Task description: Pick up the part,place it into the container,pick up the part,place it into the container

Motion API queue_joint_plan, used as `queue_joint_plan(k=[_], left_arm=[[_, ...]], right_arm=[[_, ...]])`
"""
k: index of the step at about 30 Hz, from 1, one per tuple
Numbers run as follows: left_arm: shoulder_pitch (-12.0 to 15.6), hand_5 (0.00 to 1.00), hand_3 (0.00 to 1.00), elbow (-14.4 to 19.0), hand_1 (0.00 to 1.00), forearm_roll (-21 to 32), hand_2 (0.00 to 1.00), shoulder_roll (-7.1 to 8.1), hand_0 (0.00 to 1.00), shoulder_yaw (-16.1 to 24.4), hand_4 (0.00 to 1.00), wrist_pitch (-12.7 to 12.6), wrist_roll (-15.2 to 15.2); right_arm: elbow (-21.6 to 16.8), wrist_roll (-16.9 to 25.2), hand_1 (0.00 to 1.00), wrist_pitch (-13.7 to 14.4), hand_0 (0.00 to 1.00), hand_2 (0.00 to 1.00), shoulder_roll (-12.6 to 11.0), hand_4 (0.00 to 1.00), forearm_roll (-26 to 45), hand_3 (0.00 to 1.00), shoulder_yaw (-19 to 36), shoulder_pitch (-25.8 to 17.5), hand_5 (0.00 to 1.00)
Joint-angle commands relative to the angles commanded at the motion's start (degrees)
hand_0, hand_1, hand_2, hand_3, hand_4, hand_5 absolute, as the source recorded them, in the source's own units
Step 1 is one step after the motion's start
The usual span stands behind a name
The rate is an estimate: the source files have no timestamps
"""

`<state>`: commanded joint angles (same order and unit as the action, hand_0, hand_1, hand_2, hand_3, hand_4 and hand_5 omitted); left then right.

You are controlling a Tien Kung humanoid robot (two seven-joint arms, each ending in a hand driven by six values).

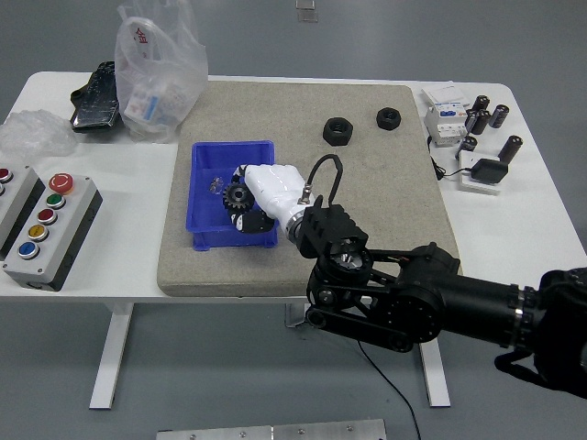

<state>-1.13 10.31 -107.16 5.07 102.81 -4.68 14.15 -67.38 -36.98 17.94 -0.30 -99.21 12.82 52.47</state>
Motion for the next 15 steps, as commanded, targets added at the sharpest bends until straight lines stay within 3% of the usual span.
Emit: queue_joint_plan(k=[10, 11, 15], left_arm=[[0.0, 0.619, 0.739, 0.0, 0.646, 0.1, 0.588, 0.06, 0.741, 0.0, 0.747, 0.1, 0.1], [0.0, 0.617, 0.739, 0.0, 0.647, 0.1, 0.589, 0.09, 0.741, 0.0, 0.748, 0.0, 0.1], [-0.1, 0.617, 0.739, 0.0, 0.647, 0.3, 0.589, 0.27, 0.741, -0.1, 0.748, 0.0, 0.0]], right_arm=[[0.6, 0.0, 0.682, 0.9, 0.505, 0.698, 0.0, 0.469, 0.4, 0.745, 0.6, -0.4, 0.165], [0.6, 0.0, 0.683, 0.9, 0.496, 0.752, 0.0, 0.52, 0.3, 0.757, 0.7, -0.4, 0.15], [0.7, 0.0, 0.683, 0.6, 0.496, 0.752, 0.0, 0.52, -0.3, 0.757, 1.0, -0.5, 0.15]])
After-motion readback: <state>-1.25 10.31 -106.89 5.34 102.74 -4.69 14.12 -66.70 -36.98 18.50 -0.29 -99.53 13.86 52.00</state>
